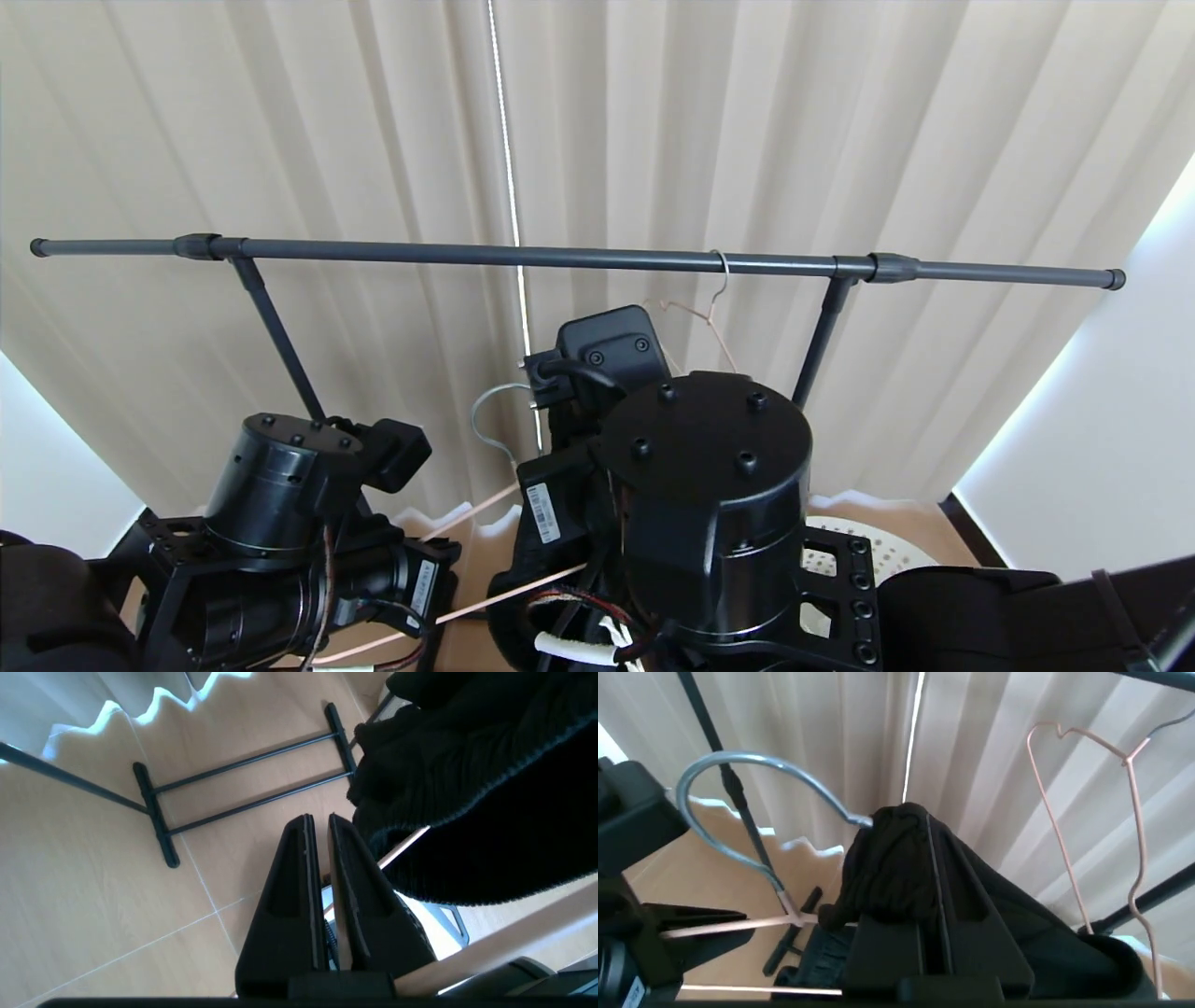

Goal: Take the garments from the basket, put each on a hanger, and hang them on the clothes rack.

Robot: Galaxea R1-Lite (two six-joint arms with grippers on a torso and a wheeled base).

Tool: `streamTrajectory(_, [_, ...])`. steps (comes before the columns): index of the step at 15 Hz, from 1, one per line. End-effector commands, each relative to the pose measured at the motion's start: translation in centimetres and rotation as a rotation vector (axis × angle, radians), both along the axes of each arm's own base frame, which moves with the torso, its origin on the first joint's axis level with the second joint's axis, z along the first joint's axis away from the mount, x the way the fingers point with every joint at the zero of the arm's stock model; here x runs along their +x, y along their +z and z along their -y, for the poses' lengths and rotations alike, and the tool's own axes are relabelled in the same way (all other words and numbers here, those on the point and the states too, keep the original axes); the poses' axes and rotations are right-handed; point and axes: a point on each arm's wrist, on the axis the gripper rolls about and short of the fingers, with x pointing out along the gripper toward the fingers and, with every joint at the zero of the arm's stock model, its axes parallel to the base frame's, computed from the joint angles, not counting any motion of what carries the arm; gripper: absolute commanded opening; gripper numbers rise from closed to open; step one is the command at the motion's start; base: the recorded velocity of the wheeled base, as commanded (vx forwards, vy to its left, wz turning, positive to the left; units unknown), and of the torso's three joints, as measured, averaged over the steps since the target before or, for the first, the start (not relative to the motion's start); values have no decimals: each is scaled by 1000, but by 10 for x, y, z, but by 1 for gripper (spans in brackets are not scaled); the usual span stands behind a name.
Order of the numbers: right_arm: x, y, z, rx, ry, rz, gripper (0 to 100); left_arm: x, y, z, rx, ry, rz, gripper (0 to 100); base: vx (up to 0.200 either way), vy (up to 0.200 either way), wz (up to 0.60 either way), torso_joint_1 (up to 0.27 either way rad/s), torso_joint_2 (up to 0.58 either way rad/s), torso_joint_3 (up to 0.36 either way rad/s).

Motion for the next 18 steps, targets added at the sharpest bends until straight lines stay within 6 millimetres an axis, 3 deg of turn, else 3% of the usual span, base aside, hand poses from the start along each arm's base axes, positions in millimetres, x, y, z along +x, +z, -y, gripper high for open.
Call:
streamTrajectory(1, [1,-1,0,6,-12,-2,0,-1,0,-1,1,3,0,0,0,0,0,0,0,0])
streamTrajectory(2, [8,1,5,17,-40,1,100,-3,4,-2,-16,10,8,0,0,0,0,0,0,0])
streamTrajectory(7, [25,14,23,70,-107,12,100,-5,7,-3,-26,12,22,0,0,0,0,0,0,0])
streamTrajectory(14, [36,-6,3,33,-107,-4,100,-9,11,-5,-36,8,36,0,0,0,0,0,0,0])
streamTrajectory(18, [34,-10,3,20,-111,-8,100,-6,12,-7,-56,42,29,0,0,0,0,0,0,0])
